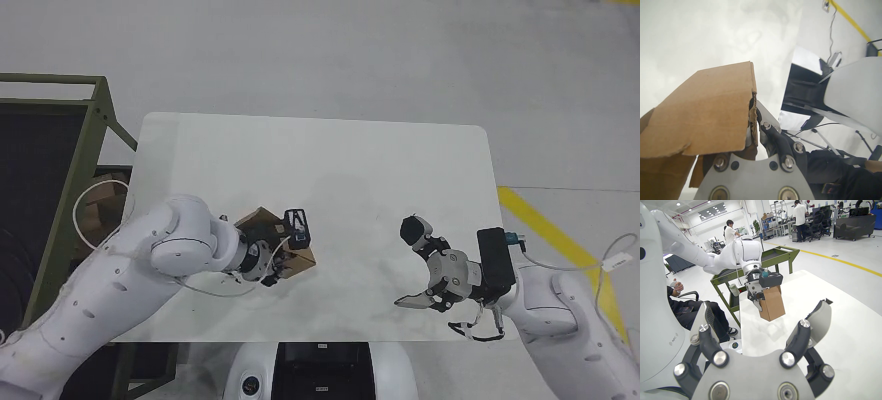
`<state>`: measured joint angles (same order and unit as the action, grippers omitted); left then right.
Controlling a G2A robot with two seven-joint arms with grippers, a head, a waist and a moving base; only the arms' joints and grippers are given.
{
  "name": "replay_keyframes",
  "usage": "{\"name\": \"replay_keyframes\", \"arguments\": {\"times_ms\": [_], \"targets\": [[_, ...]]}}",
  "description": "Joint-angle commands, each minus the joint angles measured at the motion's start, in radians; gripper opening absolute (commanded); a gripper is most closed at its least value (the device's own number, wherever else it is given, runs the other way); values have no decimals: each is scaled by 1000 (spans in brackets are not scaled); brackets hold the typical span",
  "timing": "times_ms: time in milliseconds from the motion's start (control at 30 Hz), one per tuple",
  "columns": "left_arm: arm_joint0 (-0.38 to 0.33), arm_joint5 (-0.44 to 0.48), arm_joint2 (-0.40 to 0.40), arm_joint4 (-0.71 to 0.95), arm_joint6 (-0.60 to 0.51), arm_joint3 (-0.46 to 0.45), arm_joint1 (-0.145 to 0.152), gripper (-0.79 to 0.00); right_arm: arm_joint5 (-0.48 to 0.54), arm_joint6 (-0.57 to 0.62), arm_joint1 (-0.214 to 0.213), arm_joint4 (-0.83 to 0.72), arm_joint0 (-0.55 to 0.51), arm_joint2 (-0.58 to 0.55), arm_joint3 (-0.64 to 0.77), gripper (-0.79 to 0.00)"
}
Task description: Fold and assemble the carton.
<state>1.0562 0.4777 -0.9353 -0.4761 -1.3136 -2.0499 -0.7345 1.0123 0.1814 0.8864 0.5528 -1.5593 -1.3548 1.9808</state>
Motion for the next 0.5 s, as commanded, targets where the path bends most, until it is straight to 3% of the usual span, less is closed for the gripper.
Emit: {"name": "replay_keyframes", "arguments": {"times_ms": [0,233,467], "targets": [[-16,33,30,-62,4,10,-6,-785,0,0,0,0,0,0,0,0],[-106,95,216,-306,66,44,-9,-785,0,0,0,0,0,0,0,0],[-322,147,480,-350,118,76,1,-785,0,0,0,0,0,0,0,0]]}}
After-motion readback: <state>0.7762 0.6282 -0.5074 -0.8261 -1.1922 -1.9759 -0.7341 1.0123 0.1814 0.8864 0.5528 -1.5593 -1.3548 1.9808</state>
